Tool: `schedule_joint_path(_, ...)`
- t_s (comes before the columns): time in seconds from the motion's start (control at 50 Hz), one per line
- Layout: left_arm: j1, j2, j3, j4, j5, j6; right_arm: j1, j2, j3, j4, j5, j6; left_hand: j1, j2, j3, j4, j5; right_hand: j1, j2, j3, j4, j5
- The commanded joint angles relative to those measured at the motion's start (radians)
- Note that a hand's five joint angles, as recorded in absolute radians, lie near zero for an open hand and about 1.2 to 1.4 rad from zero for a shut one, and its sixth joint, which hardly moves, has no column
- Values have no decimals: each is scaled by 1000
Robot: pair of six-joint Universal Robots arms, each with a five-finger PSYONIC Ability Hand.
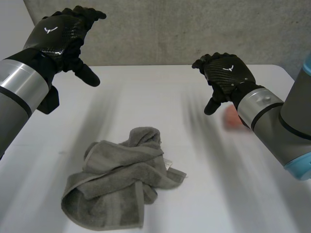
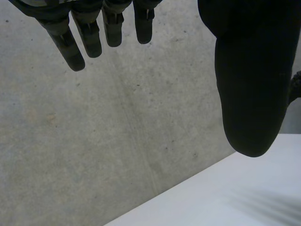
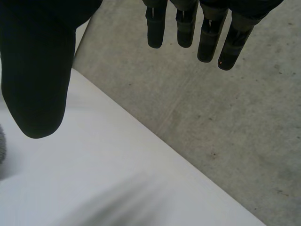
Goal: Fold the towel.
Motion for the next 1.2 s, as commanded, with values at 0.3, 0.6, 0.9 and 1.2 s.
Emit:
schedule_joint_path(0.3,173,57,-347,-175,-102,16,252,118,-90,234,-88,-52,149,153,149,151,122,-34,-49,-40,-58,-48)
schedule_joint_path(0.6,231,87,-610,-160,-104,65,445,385,-280,222,-82,-118,240,244,240,242,213,199,185,193,175,185)
schedule_joint_path(0.9,214,-9,-647,-30,-101,63,470,482,-335,-10,-25,-81,498,502,498,500,471,657,643,651,633,643)
schedule_joint_path(1.2,159,-157,-558,104,-102,62,460,522,-349,-27,-16,-81,1220,1224,1220,1222,1193,1188,1173,1182,1164,1174)
